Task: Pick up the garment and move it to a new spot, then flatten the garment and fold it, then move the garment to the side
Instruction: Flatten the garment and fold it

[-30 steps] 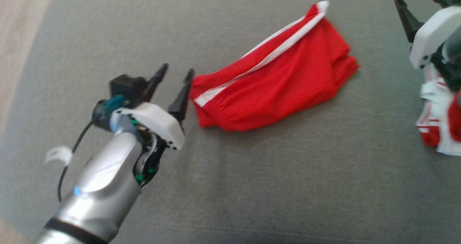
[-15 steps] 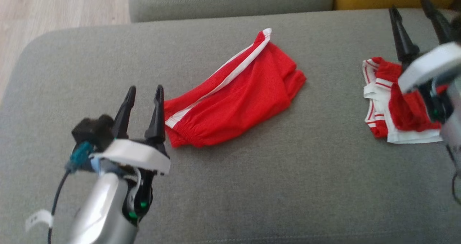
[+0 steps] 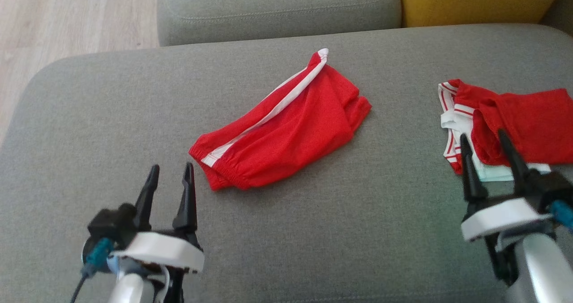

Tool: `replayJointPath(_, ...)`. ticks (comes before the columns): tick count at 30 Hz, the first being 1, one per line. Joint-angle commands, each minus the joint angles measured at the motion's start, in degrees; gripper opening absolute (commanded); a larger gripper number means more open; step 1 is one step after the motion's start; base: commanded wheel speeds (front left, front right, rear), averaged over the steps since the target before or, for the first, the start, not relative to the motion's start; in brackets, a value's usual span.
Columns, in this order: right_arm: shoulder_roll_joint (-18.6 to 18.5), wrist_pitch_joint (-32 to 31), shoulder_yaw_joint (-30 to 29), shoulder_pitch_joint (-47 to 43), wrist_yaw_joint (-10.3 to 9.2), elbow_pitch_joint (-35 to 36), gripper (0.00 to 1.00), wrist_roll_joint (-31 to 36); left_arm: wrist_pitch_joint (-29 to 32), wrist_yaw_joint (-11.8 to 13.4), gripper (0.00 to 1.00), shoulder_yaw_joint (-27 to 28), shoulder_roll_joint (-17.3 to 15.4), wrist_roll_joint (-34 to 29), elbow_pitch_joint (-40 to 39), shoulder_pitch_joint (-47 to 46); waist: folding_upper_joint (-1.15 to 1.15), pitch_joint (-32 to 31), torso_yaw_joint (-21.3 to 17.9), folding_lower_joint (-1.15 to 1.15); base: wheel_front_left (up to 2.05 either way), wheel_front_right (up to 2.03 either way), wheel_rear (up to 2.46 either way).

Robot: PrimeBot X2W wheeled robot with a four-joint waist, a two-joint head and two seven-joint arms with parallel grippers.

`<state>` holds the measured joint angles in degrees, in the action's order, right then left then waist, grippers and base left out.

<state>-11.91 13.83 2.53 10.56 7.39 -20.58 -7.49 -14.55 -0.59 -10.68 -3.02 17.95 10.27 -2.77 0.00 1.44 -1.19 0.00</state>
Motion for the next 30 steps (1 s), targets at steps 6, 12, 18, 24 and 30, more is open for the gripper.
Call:
replayJointPath(6,4.1,-3.1,-2.6,-4.6,0.1,7.8,1.0,4.3,-0.4,-0.9,1.0,1.6,0.1,-2.0,-2.3,0.2,0.0,0.3,0.8,0.0,0.0,0.0,0.0)
replayJointPath(12,5.3,-5.5,-3.6,-6.0,0.1,11.4,1.0,4.6,-0.4,-1.1,1.0,0.8,0.1,-1.3,-2.3,-1.5,0.0,2.1,2.2,0.0,0.0,0.0,0.0)
replayJointPath(18,6.7,-10.8,-3.9,-2.9,0.1,11.4,1.0,-0.5,-0.4,-1.3,1.0,-0.5,0.1,-0.9,-2.3,-3.8,0.0,5.1,5.1,0.0,0.0,0.0,0.0)
replayJointPath(24,7.8,-18.4,-5.7,3.5,0.1,6.6,1.0,-8.8,-0.4,-1.3,1.0,-2.2,0.1,-0.2,-1.4,-5.1,0.0,8.3,8.9,0.0,0.0,0.0,0.0)
replayJointPath(30,8.9,-28.0,-13.2,13.2,0.1,-3.3,1.0,-18.3,-0.4,-1.3,1.0,-4.7,0.1,0.8,-0.9,-6.7,0.0,11.4,14.0,0.0,0.0,0.0,0.0)
